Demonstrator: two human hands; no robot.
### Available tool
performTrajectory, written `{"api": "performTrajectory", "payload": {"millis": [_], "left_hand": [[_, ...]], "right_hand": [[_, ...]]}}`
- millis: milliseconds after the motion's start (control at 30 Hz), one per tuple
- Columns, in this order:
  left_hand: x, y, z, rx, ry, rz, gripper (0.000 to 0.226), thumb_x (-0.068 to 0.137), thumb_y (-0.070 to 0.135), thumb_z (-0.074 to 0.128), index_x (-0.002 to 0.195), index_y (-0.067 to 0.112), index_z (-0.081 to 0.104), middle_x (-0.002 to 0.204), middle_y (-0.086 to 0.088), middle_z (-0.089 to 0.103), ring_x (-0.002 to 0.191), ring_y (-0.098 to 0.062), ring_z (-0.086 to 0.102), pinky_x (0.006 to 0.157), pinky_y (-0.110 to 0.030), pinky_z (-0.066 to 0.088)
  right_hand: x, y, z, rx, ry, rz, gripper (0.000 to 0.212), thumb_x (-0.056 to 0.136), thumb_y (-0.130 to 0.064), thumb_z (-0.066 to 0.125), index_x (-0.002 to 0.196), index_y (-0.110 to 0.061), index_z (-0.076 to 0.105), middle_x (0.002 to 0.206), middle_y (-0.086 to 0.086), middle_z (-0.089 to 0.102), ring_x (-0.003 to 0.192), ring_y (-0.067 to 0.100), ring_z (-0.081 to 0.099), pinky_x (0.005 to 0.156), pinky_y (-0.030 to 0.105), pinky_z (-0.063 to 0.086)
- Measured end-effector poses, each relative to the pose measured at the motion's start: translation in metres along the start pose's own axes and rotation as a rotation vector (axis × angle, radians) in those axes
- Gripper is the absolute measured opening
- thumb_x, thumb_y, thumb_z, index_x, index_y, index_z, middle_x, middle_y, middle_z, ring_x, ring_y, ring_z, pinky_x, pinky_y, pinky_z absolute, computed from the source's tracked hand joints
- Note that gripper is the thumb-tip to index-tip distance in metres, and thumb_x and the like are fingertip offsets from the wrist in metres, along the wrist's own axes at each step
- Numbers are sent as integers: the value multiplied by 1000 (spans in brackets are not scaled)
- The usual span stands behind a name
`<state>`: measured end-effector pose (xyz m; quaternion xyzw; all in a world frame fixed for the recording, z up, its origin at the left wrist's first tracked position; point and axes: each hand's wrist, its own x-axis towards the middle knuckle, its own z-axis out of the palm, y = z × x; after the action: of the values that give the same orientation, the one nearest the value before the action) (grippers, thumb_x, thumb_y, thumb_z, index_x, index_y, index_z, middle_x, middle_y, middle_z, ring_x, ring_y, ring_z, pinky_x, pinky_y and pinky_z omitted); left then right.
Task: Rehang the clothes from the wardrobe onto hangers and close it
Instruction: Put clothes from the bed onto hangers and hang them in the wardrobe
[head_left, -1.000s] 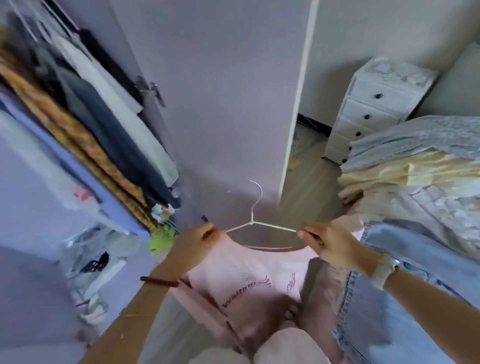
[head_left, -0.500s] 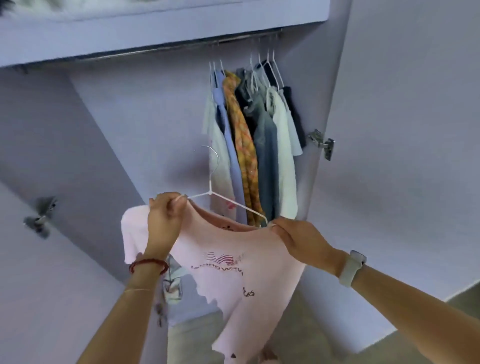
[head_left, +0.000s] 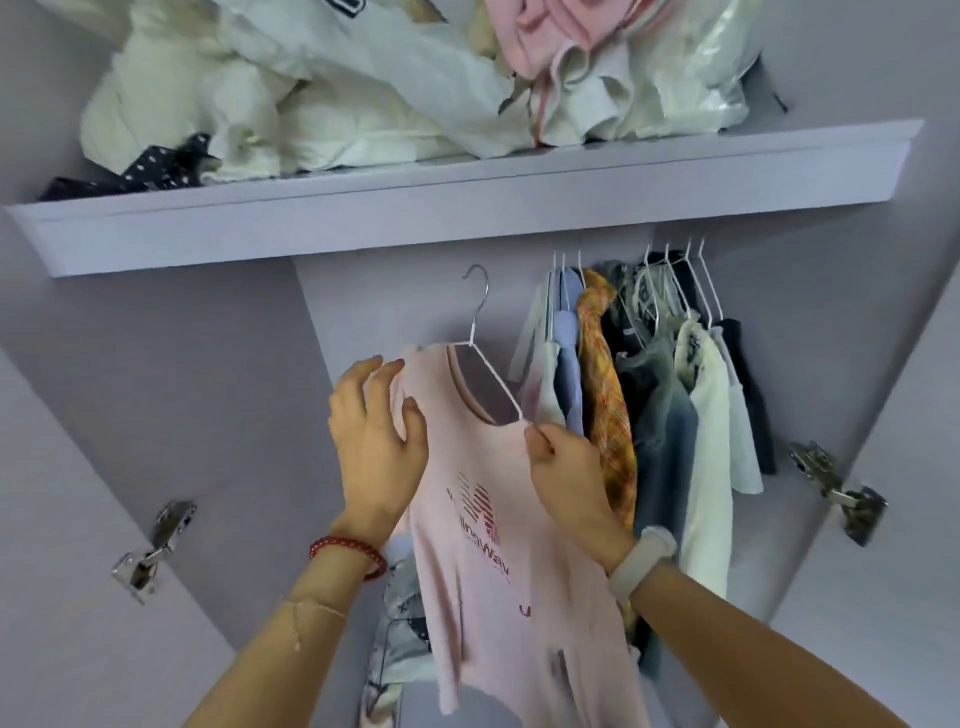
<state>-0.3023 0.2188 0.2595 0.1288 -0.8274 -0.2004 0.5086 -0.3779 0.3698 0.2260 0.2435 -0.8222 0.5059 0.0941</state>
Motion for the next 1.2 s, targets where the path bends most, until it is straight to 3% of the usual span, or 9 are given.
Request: {"api": "performTrajectory", "payload": {"millis": [167, 233, 333, 467, 667, 867, 1000, 1100, 1200], "left_hand": [[51, 19, 20, 160, 106, 328, 45, 80, 7, 50, 125, 12, 50, 134, -21, 46, 130, -34, 29, 101, -49, 27], [66, 19, 25, 230, 143, 410, 54, 78, 8, 51, 130, 17, 43, 139, -20, 41, 134, -33, 23, 106, -50, 20], [86, 15, 29, 316, 142, 381, 66, 76, 9, 52, 139, 21, 36, 147, -17, 31, 139, -33, 15, 111, -54, 6], [96, 7, 33, 352, 118, 372, 72, 74, 8, 57, 142, 20, 34, 150, -15, 24, 139, -36, 13, 108, -60, 3], [99, -5, 32, 314, 123, 430, 73, 75, 10, 58, 142, 23, 35, 151, -6, 17, 140, -32, 13, 107, -64, 3], [89, -13, 33, 209, 87, 422, 71, 75, 11, 57, 141, 23, 35, 151, -11, 23, 141, -32, 10, 107, -62, 0], [65, -24, 38, 151, -28, 369, 69, 75, 12, 57, 141, 21, 37, 151, -14, 25, 140, -36, 14, 107, -63, 5], [44, -33, 43, 109, -171, 322, 65, 76, 13, 54, 139, 18, 40, 149, -17, 28, 137, -40, 20, 105, -65, 13], [20, -37, 52, 58, -333, 301, 61, 76, 15, 54, 137, 14, 43, 145, -20, 34, 134, -42, 28, 102, -65, 19]], "right_hand": [[67, -18, 3, 50, 165, 22, 38, 89, -6, 43, 56, -24, 35, 52, -7, 33, 59, 19, 34, 58, 24, 26], [83, -19, 8, 61, 222, 38, 26, 90, -9, 43, 65, -15, 49, 57, -2, 40, 64, 22, 41, 58, 25, 30], [99, -22, 20, 58, 295, 68, 18, 91, -10, 42, 76, -7, 51, 60, 5, 47, 64, 26, 47, 54, 28, 27], [117, -24, 31, -21, 325, 117, 19, 91, -6, 39, 89, 2, 57, 78, 23, 60, 75, 39, 54, 57, 30, 29], [130, -15, 38, -100, 328, 292, 20, 92, -10, 39, 98, 0, 55, 96, 25, 62, 88, 43, 56, 59, 32, 31], [129, -14, 38, -97, 361, 343, 25, 95, -15, 39, 108, 1, 52, 104, 28, 61, 96, 45, 55, 65, 33, 32], [112, -16, 41, -163, 310, 215, 33, 93, -7, 36, 122, -3, 52, 114, 23, 58, 107, 40, 52, 77, 36, 41], [81, -7, 35, -210, 228, 76, 42, 93, -2, 38, 135, -5, 41, 132, 18, 44, 120, 33, 44, 95, 29, 35], [41, 8, 21, -326, 174, -11, 43, 91, -2, 42, 134, -5, 43, 134, 13, 46, 123, 28, 43, 104, 28, 31]]}}
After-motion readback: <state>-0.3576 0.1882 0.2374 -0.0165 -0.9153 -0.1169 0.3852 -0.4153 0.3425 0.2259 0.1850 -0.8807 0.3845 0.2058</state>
